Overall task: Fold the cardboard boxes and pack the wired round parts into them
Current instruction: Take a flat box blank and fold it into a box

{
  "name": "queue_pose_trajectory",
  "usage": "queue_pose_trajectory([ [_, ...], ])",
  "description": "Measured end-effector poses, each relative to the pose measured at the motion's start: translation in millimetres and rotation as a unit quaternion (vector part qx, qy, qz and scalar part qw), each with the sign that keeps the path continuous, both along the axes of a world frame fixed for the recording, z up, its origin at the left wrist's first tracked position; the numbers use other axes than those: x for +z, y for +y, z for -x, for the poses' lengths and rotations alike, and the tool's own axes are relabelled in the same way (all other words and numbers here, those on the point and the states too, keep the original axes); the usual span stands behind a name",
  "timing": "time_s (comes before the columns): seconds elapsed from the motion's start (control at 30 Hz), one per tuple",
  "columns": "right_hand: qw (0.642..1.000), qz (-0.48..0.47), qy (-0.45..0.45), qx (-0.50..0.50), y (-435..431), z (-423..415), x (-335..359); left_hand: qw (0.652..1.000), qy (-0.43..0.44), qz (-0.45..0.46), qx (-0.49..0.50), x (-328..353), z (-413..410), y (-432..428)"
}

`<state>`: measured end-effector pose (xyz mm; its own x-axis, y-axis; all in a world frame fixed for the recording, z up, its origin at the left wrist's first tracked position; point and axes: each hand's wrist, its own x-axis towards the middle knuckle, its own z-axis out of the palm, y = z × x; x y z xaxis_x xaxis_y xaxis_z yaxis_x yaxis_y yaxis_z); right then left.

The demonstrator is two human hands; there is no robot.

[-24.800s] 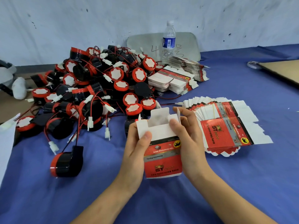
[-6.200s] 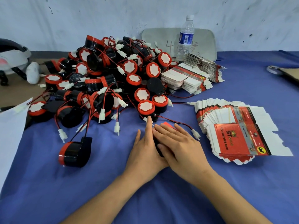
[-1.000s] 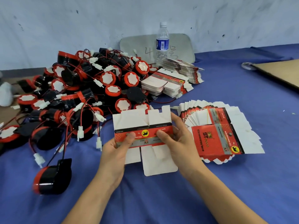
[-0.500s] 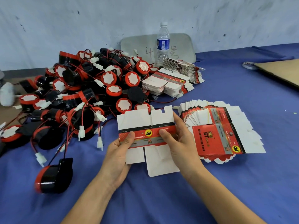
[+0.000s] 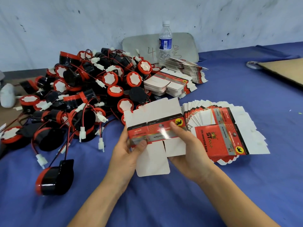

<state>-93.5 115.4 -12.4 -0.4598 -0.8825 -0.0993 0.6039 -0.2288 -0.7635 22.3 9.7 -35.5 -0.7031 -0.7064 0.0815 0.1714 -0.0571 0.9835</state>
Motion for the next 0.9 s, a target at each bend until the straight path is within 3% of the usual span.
queue_pose_trajectory([
  [0.13, 1.000, -0.007, -0.025, -0.007, 0.0, 4.7, 0.8, 1.000, -0.008, 0.016, 0.010, -2.2, -2.5, -0.8],
  [0.33, 1.000, 0.005, 0.012, -0.009, -6.1, -5.9, 5.4, 0.996, 0.040, -0.070, -0.047, 2.7, 0.0, 3.0],
  [0.5, 0.969, -0.033, 0.245, -0.023, -4.9, -8.2, 2.9, 0.988, 0.010, -0.124, -0.093, 4.1, -5.1, 8.5],
  [0.63, 0.944, -0.014, 0.323, -0.058, -2.1, -2.0, -3.2, 0.978, 0.030, -0.189, -0.085, 9.2, -5.1, 4.7],
  [0.7, 0.905, -0.027, 0.414, -0.096, 0.3, 5.9, -3.4, 0.969, 0.056, -0.233, -0.067, 13.9, -6.6, -3.4],
  [0.83, 0.743, -0.078, 0.658, -0.092, 0.2, 12.7, -3.2, 0.964, 0.062, -0.250, -0.070, 21.1, -12.2, -13.3],
  [0.9, 0.721, -0.064, 0.681, -0.110, -1.6, 13.7, -5.5, 0.964, 0.048, -0.253, -0.072, 22.4, -14.3, -14.6],
])
